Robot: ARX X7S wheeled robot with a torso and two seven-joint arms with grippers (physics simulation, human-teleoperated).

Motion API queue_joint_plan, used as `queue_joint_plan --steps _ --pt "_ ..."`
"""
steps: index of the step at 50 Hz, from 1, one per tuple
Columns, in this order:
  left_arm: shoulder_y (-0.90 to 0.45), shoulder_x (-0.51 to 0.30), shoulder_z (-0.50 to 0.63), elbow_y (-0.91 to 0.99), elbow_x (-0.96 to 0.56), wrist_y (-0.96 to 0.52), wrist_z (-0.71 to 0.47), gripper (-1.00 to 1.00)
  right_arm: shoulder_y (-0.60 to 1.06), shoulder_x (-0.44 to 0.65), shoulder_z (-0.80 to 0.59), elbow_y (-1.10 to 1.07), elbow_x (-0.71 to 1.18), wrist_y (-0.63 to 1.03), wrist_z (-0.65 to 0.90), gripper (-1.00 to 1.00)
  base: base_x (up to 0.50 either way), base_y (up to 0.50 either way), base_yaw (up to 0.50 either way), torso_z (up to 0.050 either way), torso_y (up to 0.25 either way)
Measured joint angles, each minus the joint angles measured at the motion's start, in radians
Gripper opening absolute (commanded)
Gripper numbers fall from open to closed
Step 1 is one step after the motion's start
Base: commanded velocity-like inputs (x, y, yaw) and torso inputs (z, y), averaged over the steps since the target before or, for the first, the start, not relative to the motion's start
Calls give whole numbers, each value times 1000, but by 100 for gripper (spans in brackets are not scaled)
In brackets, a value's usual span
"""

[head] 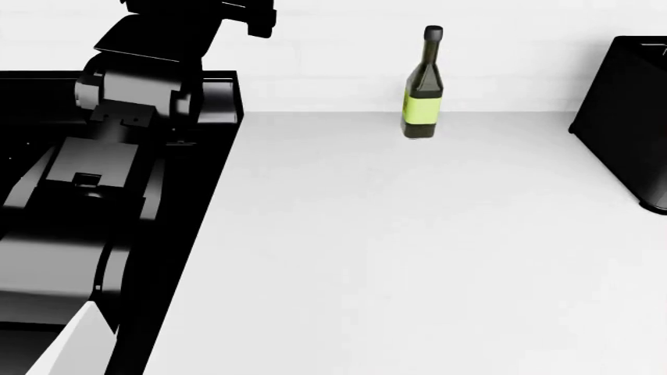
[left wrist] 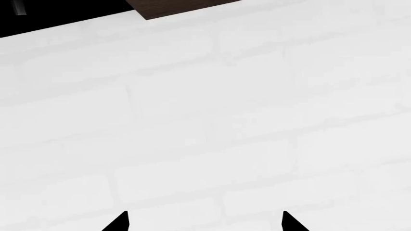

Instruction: Pick the onion from the counter and place it in the cabinet.

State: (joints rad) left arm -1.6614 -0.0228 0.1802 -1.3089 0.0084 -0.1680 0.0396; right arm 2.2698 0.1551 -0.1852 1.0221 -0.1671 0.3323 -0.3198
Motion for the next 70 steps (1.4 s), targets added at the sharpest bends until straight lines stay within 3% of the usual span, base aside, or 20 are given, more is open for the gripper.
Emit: queue_joint_plan --steps 11,22,23,39,46,52,63,70 --pt "0 0 0 0 0 0 0 100 -76 -25 50 191 125 134 40 -100 0 0 0 0 0" --pt "0 0 0 0 0 0 0 100 -91 -32 62 132 176 264 120 -100 0 0 0 0 0" --pt "0 0 0 0 0 0 0 100 -90 -33 63 129 178 273 125 100 0 0 -3 0 0" --pt "38 2 30 2 -5 -61 14 100 -68 -41 92 138 127 312 103 100 -6 0 -5 0 0" --pt "67 4 54 0 -9 -110 30 100 -11 -39 19 214 140 206 60 100 0 0 0 0 0" --pt "77 2 63 0 -10 -130 38 100 32 -51 67 199 86 96 11 100 0 0 0 0 0" --pt "81 4 63 0 -13 -141 44 100 69 -75 143 -32 72 97 -45 100 0 0 0 0 0" --pt "82 9 58 0 -15 -140 48 100 -67 -109 210 -431 184 408 29 100 0 0 0 0 0"
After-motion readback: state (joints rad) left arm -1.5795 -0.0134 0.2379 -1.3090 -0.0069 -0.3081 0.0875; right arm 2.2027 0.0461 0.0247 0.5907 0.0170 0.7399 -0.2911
